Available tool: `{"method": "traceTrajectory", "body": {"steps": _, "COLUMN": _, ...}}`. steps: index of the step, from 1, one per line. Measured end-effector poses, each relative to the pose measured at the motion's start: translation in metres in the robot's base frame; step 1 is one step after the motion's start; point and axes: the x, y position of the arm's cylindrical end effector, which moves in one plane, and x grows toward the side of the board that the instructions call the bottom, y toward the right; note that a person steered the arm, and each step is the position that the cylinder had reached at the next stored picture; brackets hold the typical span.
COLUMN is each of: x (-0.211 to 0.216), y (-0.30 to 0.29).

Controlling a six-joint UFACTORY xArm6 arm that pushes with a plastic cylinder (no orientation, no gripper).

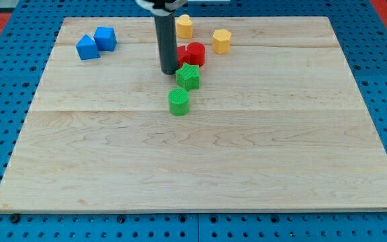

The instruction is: Move the yellow heart to the top right of the red star

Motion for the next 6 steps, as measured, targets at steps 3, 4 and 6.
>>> {"method": "traceTrajectory", "body": {"steps": 3, "x": -0.05, "y": 0.027}}
{"method": "traceTrajectory", "body": {"steps": 4, "x": -0.062, "y": -0.032}}
{"method": "traceTrajectory", "body": {"steps": 6, "x": -0.138, "y": -0.06}}
